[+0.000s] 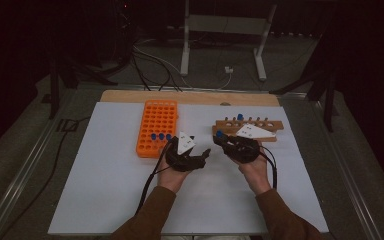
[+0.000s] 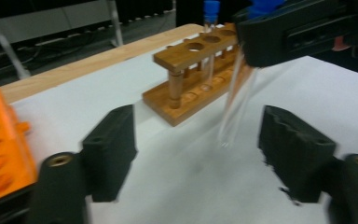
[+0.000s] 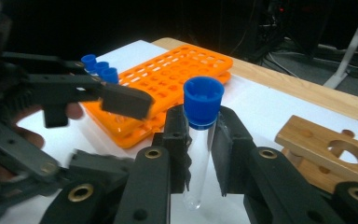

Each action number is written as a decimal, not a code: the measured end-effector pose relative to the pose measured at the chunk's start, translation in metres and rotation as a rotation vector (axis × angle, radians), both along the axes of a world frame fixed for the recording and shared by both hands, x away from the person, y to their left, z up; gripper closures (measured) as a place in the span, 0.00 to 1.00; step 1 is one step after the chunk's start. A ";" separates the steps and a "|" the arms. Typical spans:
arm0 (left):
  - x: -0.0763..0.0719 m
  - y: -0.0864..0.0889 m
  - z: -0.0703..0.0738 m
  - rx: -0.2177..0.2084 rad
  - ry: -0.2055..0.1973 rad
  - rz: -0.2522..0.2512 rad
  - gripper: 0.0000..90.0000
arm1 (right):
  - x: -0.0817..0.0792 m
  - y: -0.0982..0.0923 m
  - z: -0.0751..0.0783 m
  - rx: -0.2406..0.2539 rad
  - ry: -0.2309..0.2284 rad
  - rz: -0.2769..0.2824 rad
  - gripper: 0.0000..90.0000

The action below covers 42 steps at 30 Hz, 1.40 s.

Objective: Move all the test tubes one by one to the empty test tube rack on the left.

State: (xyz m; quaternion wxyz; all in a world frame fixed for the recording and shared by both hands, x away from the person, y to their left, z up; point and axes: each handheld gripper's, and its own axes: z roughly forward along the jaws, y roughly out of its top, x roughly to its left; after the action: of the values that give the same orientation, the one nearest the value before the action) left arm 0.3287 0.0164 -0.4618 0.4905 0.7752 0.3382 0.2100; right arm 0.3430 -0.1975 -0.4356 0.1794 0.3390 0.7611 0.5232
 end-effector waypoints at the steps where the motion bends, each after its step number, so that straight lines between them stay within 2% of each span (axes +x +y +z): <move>1: 0.001 -0.002 0.000 0.000 0.003 -0.005 0.38 | 0.000 0.001 0.000 0.001 0.001 0.004 0.85; 7: 0.002 -0.008 -0.001 -0.021 0.001 -0.056 0.65 | -0.002 0.005 -0.001 0.003 0.005 0.020 0.85; 11: 0.002 -0.010 -0.001 -0.032 -0.006 -0.071 0.75 | -0.002 0.006 -0.002 0.014 0.017 0.028 0.85; 20: 0.003 -0.012 -0.002 -0.042 -0.015 -0.101 0.80 | -0.003 0.008 -0.003 0.024 0.027 0.041 0.85; 23: 0.003 -0.013 -0.003 -0.035 -0.019 -0.100 0.85 | -0.003 0.009 -0.003 0.021 0.028 0.044 0.85; 28: 0.003 -0.012 -0.003 -0.024 -0.022 -0.105 0.87 | -0.002 0.009 -0.004 0.022 0.035 0.047 0.84; 37: 0.006 -0.006 -0.002 -0.015 -0.008 -0.080 0.87 | -0.001 -0.002 0.002 0.079 0.032 0.026 0.64; 42: 0.006 0.003 0.000 -0.034 -0.004 -0.055 0.87 | -0.001 -0.006 0.004 0.094 0.029 0.021 0.41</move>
State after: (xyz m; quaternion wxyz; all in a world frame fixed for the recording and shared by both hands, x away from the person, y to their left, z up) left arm 0.3350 0.0194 -0.4621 0.5100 0.7752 0.3193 0.1924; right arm 0.3423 -0.2038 -0.4321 0.1467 0.3468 0.7416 0.5552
